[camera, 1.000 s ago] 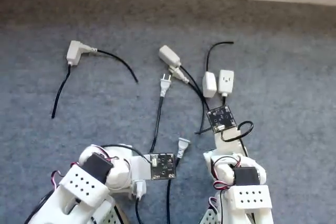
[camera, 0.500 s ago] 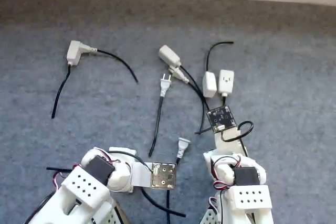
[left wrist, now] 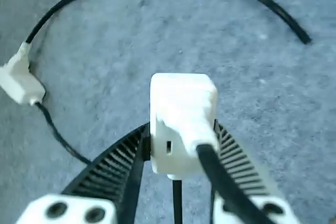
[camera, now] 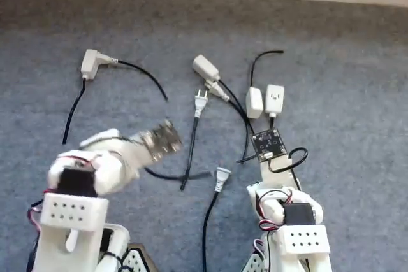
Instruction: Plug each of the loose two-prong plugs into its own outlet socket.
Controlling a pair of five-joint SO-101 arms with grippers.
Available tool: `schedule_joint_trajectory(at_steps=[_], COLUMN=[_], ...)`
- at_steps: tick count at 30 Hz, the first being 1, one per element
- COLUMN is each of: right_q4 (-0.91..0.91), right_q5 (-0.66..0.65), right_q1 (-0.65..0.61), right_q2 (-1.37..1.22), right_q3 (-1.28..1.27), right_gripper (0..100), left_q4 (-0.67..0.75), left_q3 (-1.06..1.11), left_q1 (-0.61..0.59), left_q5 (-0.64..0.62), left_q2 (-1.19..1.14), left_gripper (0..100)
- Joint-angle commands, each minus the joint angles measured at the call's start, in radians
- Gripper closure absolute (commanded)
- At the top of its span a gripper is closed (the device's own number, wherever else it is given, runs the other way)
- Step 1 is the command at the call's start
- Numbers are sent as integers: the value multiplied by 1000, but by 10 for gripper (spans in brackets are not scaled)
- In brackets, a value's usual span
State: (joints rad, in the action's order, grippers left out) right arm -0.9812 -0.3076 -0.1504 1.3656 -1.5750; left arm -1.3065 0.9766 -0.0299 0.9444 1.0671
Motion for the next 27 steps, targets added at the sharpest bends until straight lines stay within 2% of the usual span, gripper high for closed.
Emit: schedule_joint_trajectory(at_steps=[1,5,9,15,21,27], right_q4=[15,15,15,15,15,15], right_q5=[-3,-3,-3,-3,-3,-3], right_q1=[7,7,7,5,5,5], right_q2=[10,10,10,10,10,10], right_q3=[5,4,4,4,4,4], right_gripper=[854,854,854,854,854,854], left_q4=[12,61,74,-72,-178,-207], left_q3=[-139,-320,-619,-1162,-1558,-1810], left_q1=[-96,-194,-286,-378,-329,-225], left_q5=[-80,-149,-236,-279,-279,-279], left_q2=[-139,-433,-777,-1216,-1508,-1761], left_gripper=[969,969,969,969,969,967])
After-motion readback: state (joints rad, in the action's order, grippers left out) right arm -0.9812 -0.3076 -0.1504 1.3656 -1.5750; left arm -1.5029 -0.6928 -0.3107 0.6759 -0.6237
